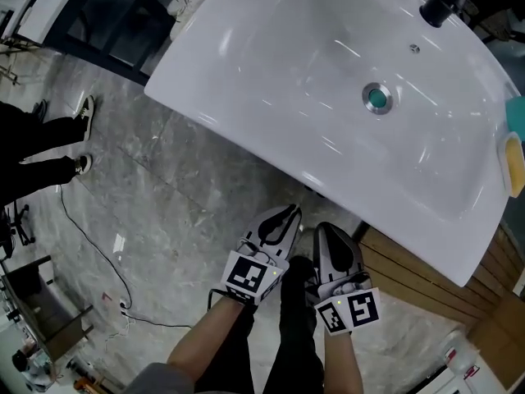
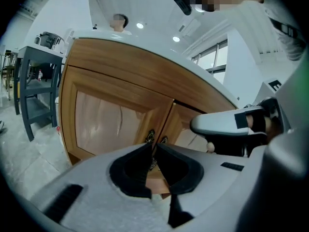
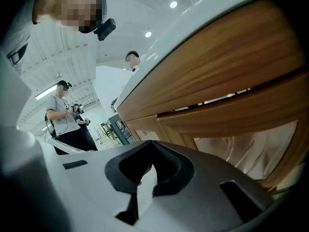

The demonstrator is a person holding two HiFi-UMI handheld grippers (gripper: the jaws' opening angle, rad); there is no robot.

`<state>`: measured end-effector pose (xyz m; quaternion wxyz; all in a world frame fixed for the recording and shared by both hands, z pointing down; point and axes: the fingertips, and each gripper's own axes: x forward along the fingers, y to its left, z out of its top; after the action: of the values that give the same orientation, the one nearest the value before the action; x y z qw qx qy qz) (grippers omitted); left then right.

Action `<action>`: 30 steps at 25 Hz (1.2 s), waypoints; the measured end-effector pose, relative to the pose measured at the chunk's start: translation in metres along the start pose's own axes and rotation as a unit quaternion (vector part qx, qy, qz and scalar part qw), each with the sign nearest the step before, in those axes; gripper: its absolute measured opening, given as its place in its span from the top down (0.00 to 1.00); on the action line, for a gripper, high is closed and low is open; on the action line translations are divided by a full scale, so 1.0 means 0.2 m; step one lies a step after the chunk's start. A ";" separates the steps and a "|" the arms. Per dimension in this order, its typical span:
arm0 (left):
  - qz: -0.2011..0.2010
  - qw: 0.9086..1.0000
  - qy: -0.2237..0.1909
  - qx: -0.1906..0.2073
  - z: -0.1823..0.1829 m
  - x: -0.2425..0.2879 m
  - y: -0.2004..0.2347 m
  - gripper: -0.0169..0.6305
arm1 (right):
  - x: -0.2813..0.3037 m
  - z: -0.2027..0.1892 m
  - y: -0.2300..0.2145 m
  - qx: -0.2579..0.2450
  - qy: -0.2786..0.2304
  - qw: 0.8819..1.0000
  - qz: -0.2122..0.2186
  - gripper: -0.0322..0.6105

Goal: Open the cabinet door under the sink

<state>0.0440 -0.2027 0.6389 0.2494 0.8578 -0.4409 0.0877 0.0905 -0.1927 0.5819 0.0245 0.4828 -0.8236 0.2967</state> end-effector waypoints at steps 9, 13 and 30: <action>0.010 0.999 0.030 -0.017 -0.18 0.18 0.05 0.80 | -0.04 -0.04 -0.05 0.002 0.005 1.000 -0.007 0.94; 0.011 1.000 0.016 -0.025 -0.21 0.27 0.09 0.76 | -0.06 -0.06 -0.10 0.005 0.009 1.000 -0.013 0.94; -0.006 0.999 0.010 -0.038 -0.23 0.36 0.10 0.84 | -0.09 -0.11 -0.17 0.020 0.012 0.999 -0.030 0.94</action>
<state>0.0745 -0.2411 0.7128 0.2869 0.8493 -0.4362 0.0784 0.1228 -0.1801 0.6094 0.0336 0.5037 -0.8025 0.3180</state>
